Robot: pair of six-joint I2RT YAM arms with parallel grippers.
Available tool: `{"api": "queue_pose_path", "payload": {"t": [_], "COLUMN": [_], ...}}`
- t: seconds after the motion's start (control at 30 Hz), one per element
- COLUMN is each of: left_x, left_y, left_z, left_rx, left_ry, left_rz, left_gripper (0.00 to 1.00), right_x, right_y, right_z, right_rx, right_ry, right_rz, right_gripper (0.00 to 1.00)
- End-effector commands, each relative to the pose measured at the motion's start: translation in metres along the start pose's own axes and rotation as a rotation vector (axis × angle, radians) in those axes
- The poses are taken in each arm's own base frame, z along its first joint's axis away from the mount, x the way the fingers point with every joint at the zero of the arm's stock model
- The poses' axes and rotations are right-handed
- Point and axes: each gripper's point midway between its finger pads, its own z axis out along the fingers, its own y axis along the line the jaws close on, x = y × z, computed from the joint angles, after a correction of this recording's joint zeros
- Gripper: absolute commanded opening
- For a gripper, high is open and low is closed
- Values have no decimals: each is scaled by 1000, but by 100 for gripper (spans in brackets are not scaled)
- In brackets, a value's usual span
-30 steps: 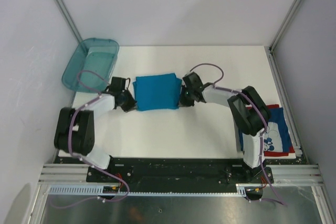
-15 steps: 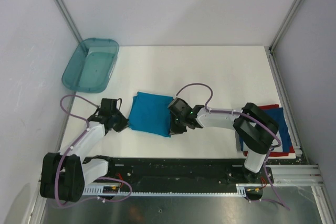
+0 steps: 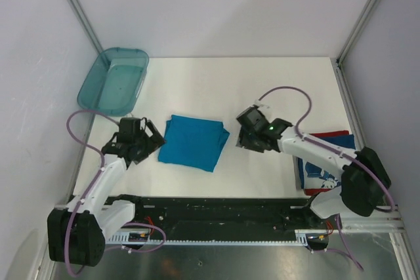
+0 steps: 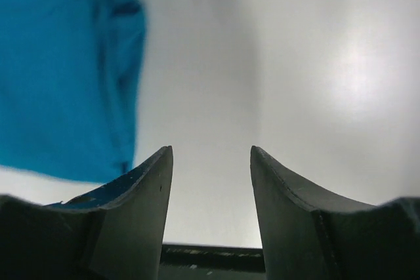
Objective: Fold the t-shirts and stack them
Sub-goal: Put the neatly folded tshirt into the corner of the board with both arms
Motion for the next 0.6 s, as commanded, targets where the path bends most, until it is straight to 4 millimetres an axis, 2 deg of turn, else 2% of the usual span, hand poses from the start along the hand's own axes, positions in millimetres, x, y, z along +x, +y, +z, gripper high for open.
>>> {"api": "queue_pose_path", "payload": {"t": [0.0, 0.13, 0.23, 0.37, 0.57], "left_x": [-52, -54, -46, -30, -16], "left_y": [-38, -71, -92, -115, -134], "left_z": [-30, -40, -39, -35, -30], "left_rx": [97, 181, 229, 290, 338], "left_ry": [-152, -140, -97, -32, 9], "left_rz": [166, 276, 345, 401, 438], "left_gripper": [99, 99, 99, 99, 99], "right_x": [-39, -53, -63, -76, -94], "right_y": [-92, -152, -178, -196, -204], "right_z": [-27, -40, -47, -50, -44], "right_rx": [336, 544, 645, 727, 823], "right_ry": [-109, -119, -139, -157, -162], "right_rz": [72, 123, 130, 136, 97], "right_gripper": [56, 56, 56, 56, 56]}}
